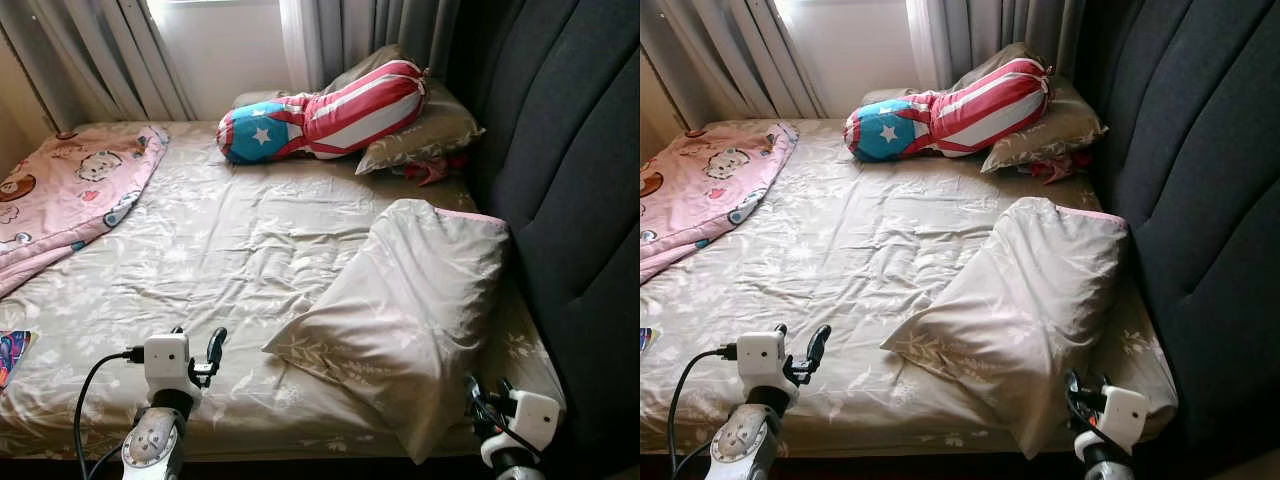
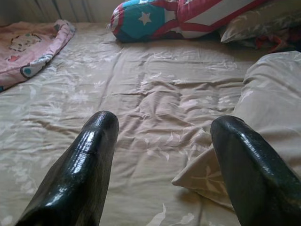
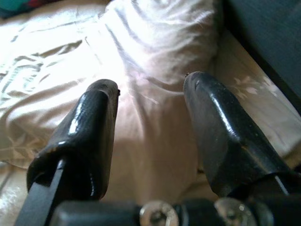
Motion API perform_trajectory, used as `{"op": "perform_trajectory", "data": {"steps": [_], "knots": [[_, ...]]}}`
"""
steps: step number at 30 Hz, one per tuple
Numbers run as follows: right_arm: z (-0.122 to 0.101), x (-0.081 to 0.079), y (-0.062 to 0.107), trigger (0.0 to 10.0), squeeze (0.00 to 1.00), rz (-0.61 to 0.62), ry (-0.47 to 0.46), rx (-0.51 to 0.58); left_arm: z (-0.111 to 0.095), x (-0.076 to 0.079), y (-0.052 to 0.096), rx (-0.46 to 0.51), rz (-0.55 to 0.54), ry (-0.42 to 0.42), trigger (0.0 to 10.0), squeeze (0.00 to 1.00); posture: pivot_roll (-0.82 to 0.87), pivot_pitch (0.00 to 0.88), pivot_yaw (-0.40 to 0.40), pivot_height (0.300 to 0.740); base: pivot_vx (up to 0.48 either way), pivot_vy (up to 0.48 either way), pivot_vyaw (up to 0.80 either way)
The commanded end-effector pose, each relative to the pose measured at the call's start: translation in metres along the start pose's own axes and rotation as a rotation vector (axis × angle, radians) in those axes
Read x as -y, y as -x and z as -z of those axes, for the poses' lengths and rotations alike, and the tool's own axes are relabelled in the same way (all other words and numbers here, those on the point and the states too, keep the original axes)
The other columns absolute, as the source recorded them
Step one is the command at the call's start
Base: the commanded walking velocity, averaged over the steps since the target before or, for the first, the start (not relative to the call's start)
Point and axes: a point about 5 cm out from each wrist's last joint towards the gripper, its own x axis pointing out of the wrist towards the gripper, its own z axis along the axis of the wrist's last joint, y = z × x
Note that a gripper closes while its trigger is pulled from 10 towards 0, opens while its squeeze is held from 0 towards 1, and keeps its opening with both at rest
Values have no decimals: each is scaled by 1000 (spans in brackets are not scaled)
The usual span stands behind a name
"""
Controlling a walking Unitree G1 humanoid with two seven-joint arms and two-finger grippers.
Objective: Clean up the room
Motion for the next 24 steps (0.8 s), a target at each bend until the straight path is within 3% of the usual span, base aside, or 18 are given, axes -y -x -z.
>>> {"op": "perform_trajectory", "data": {"steps": [1, 10, 14, 20, 24], "knots": [[1, -4, 2, 10000, 0, -25, 4, -9, 1, -1, 5, -20, 2, 10, 10000, 0, -60, 0, 44, 740, 0, 0, 0], [6, 0, 15, 10000, 0, 7, 6, -16, -2, 0, 0, -36, 16, 20, 10000, 0, -76, 0, 63, 740, 0, 0, 0], [7, 1, 18, 10000, 0, -7, 31, -30, -3, 6, 1, -36, 30, 26, 10000, 0, -70, 8, 57, 740, 279, 0, 0], [5, 1, 19, 10000, 0, -14, 35, -30, -2, 5, 6, -39, 26, 33, 10000, 0, -80, 0, 46, 740, 311, 0, 694], [1, 3, 17, 10000, 0, -10, 32, -21, 3, 4, 9, -59, 12, 38, 10000, 0, -83, 0, 32, 740, 316, 0, 0]]}}
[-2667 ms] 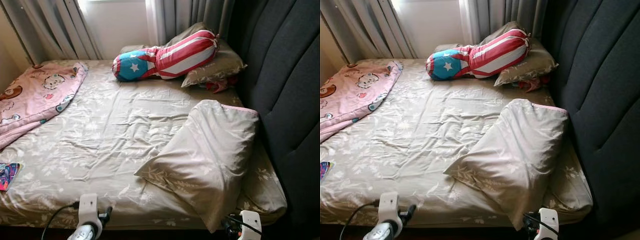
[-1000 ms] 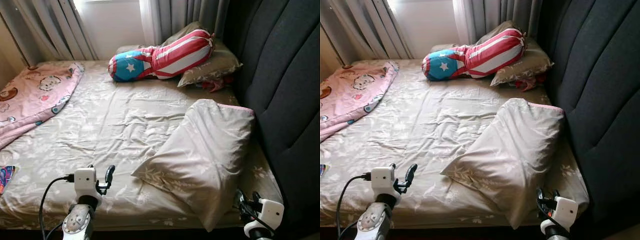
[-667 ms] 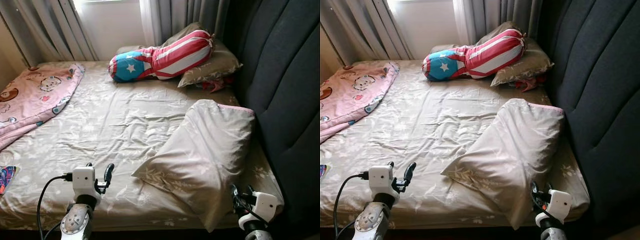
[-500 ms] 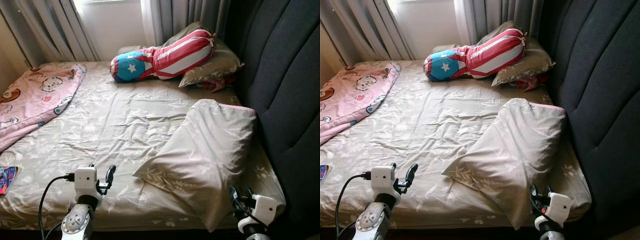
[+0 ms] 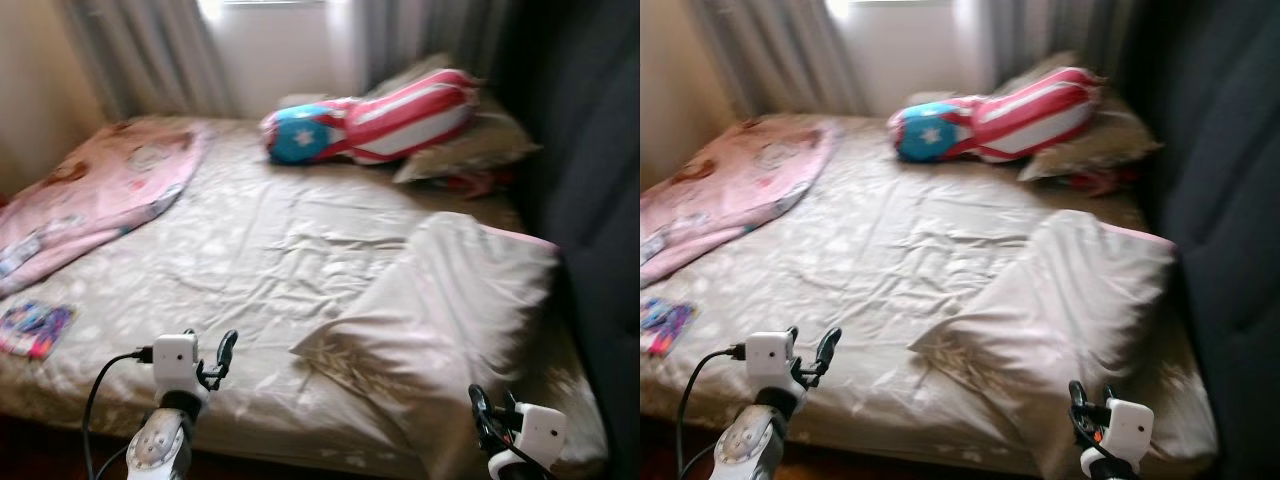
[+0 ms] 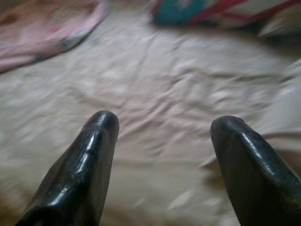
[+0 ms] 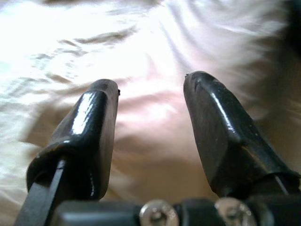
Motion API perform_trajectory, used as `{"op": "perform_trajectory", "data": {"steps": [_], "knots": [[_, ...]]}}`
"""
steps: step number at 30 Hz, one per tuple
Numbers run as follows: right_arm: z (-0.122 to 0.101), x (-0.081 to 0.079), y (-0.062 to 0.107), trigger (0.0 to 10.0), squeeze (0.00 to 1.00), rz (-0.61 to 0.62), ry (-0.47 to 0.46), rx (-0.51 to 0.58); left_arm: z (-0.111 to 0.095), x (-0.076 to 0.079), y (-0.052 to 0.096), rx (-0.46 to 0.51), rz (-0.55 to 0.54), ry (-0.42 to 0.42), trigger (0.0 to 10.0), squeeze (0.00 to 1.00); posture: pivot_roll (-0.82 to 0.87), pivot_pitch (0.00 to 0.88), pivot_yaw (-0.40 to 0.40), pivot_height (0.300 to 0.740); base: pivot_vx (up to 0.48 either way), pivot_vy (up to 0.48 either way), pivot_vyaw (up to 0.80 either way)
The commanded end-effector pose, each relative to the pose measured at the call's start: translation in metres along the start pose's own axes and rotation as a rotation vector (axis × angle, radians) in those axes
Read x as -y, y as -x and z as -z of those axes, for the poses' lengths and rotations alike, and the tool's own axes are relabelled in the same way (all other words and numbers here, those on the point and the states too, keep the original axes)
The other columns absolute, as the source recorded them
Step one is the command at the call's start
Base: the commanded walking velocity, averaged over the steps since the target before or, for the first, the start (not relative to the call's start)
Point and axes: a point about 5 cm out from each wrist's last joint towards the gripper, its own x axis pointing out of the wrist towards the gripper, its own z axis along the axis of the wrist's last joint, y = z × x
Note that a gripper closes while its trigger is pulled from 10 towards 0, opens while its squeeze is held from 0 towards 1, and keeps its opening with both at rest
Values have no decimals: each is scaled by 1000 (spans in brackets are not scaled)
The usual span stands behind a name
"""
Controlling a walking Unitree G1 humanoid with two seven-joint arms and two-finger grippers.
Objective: Clean up the room
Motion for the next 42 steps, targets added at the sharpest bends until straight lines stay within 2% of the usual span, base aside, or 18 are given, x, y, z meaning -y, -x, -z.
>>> {"op": "perform_trajectory", "data": {"steps": [1, 7, 24, 28, 32, 42], "knots": [[0, 8, 4, 10000, 0, 24, 2, -12, -8, 8, -7, 28, 19, 9, 10000, 0, -86, 0, 31, 740, 319, 0, 0], [-5, 8, -1, 10000, 0, 16, 8, -5, -8, 12, -10, 30, 31, 23, 10000, 0, -86, 0, 16, 740, 313, 0, 0], [0, 1, 1, 10000, 0, 15, -9, -33, -11, 15, -10, 29, 69, 30, 10000, 0, -80, 0, 33, 740, 0, 0, 0], [3, -2, -2, 10000, 0, 17, -3, -72, -12, 16, -10, 28, 72, 30, 10000, 0, -79, 0, 34, 740, 0, 0, 0], [3, -5, -3, 10000, 0, 5, -10, -62, -12, 16, -11, 28, 73, 31, 10000, 0, -76, 0, 35, 715, 0, 0, 0], [5, -5, 1, 10000, 0, 10, -19, -61, -10, 17, -9, 14, 79, 29, 10000, 0, -72, 0, 35, 715, 0, 0, 0]]}}
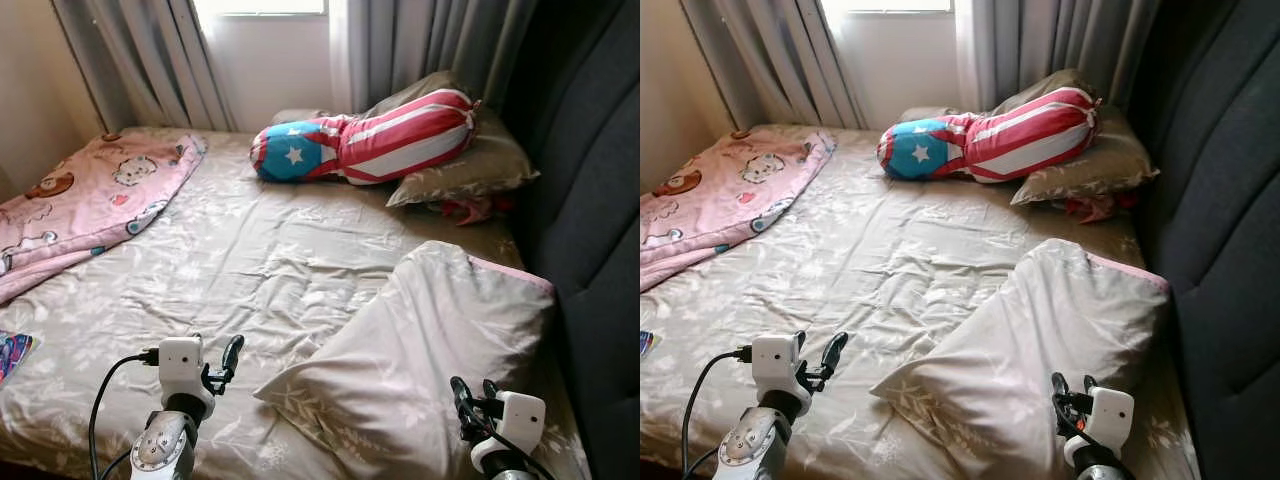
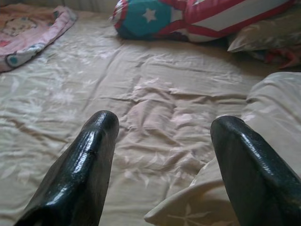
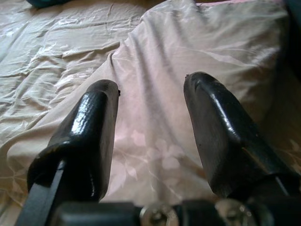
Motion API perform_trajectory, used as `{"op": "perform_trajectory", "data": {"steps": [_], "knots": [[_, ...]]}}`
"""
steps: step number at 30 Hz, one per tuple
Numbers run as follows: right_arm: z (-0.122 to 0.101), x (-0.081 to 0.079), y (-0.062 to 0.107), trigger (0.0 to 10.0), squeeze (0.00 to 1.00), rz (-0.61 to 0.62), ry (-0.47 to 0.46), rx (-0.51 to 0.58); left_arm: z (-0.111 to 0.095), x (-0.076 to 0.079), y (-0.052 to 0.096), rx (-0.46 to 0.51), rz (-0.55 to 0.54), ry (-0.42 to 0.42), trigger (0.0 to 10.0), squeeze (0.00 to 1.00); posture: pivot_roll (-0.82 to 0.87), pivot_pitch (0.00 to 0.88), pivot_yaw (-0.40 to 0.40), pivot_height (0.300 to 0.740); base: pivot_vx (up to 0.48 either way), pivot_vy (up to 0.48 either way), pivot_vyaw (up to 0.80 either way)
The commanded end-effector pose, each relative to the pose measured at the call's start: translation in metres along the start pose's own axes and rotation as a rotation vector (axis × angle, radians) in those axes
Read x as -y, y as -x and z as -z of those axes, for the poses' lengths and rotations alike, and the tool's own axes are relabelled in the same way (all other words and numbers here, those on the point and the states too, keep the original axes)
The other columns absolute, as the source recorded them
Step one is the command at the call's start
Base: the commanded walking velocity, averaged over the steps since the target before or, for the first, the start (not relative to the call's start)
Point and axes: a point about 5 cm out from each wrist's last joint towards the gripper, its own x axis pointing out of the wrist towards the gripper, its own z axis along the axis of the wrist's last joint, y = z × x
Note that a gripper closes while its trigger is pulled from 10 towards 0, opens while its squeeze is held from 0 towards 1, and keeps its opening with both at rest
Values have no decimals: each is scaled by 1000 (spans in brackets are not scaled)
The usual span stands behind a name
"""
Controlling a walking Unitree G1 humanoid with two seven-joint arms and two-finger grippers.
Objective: Clean up the room
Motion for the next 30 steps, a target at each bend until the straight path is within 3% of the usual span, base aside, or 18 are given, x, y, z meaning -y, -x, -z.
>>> {"op": "perform_trajectory", "data": {"steps": [1, 7, 12, 30], "knots": [[0, 1, 1, 10000, 0, 7, -3, 2, -1, -2, 0, -4, -3, 4, 10000, 0, -72, 0, 35, 715, 0, 0, 0], [5, 0, -2, 10000, 0, 15, 4, -48, -1, -1, 0, -8, 2, 6, 10000, 0, -71, 0, 35, 715, 0, 0, 0], [2, -2, -3, 10000, 0, 10, 2, -20, -1, 0, 0, -9, 5, 6, 10000, 0, -67, 0, 36, 680, 0, 0, 0], [2, -7, -6, 10000, 0, -11, -10, -10, -1, 0, 1, -18, 8, 1, 10000, 0, -59, 0, 37, 662, 0, 0, 0]]}}
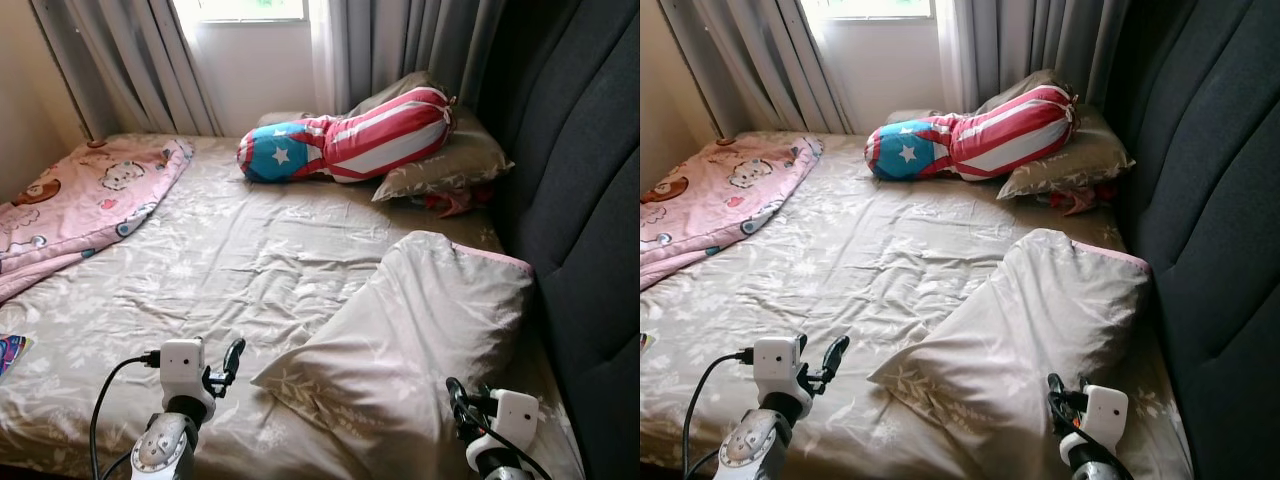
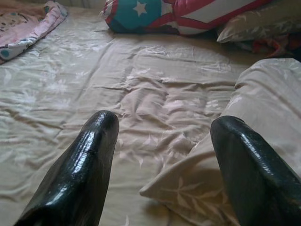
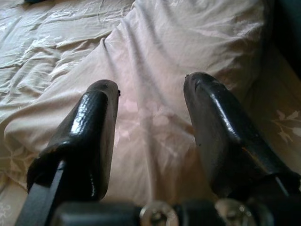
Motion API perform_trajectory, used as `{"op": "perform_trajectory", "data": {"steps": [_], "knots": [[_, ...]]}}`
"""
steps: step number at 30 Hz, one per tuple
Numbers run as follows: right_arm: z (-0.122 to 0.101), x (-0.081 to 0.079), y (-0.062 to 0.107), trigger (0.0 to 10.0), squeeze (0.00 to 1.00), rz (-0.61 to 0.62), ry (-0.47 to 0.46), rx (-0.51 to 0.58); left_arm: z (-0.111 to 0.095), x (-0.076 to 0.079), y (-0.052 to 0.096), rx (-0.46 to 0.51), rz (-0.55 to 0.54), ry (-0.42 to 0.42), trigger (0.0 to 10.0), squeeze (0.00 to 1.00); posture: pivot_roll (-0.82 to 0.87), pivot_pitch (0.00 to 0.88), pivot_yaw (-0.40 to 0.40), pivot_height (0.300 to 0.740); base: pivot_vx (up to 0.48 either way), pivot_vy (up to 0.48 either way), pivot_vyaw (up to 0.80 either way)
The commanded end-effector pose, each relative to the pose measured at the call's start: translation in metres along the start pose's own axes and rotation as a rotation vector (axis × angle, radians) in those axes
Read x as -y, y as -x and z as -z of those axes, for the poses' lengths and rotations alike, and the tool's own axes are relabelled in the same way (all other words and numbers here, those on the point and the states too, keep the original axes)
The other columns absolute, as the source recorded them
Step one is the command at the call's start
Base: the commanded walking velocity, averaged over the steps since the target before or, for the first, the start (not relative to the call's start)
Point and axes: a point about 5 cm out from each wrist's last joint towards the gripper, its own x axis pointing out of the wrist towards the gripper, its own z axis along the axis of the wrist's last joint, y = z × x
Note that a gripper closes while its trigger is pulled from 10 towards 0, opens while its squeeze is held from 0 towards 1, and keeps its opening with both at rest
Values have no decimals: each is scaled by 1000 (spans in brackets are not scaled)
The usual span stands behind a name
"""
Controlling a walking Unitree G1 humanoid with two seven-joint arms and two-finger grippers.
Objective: Clean up the room
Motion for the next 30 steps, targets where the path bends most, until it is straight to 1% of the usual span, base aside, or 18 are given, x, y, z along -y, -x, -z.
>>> {"op": "perform_trajectory", "data": {"steps": [1, 30], "knots": [[0, -3, -1, 10000, 0, -12, -3, 1, -2, -1, 0, -1, 0, -1, 10000, 0, -60, 0, 37, 662, 0, 0, 0], [4, -11, -7, 10000, 0, -31, -15, -17, -4, 2, -2, -7, 22, -15, 10000, 0, -48, 0, 47, 662, 0, 0, 0]]}}
